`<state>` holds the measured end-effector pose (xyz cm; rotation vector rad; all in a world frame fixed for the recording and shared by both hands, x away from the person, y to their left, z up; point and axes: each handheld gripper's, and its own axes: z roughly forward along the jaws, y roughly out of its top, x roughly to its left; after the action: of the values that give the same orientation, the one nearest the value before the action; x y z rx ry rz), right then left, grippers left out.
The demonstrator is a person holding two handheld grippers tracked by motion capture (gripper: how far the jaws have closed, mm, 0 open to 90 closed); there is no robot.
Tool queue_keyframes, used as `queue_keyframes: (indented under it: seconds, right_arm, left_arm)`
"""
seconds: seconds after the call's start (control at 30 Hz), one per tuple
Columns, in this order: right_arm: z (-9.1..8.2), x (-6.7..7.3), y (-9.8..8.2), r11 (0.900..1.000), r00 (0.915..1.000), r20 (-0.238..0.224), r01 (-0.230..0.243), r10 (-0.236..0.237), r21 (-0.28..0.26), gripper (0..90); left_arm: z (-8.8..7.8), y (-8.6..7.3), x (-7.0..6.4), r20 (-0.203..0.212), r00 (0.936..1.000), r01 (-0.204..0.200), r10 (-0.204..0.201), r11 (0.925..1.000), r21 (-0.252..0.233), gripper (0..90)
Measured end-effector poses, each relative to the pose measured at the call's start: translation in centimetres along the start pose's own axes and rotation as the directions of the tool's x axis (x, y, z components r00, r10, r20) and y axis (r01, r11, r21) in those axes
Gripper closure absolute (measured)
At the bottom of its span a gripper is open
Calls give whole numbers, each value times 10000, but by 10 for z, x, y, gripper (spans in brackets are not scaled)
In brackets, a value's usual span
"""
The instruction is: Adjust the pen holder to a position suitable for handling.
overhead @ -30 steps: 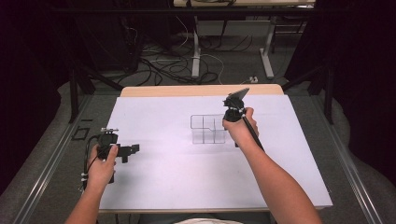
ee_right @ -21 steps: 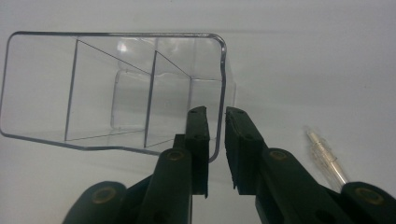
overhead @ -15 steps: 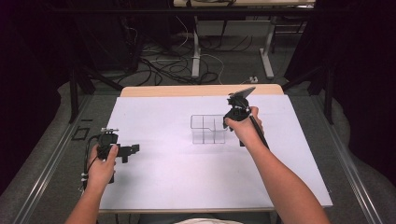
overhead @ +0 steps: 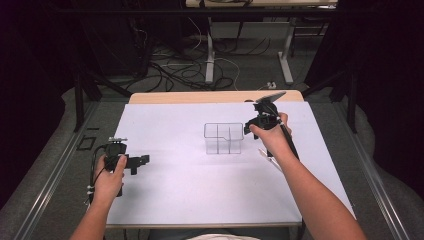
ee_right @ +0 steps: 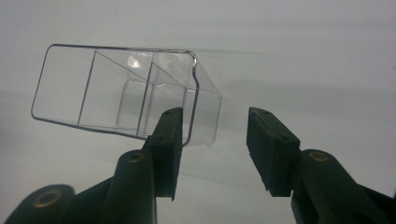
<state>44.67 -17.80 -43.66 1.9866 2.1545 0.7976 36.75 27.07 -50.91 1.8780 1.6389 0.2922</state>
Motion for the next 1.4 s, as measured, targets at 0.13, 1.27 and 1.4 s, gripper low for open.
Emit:
queue_keyframes:
  seconds: [0.13,1.27,1.4]
  right_arm:
    - [-1,-7,-3,9998,9998,103,178,-177,-88,501]
    - [12,-57,-47,9010,8991,609,4311,-4335,489,489]
    - [13,-62,-51,8839,8849,279,4621,-4649,725,505]
  left_arm:
    - [0,0,1,-12,10000,-22,22,10000,18,157]
    - [4,-2,-2,-96,9999,-106,105,9999,-46,157]
    - [4,-3,-2,-97,9999,-111,110,9999,-50,158]
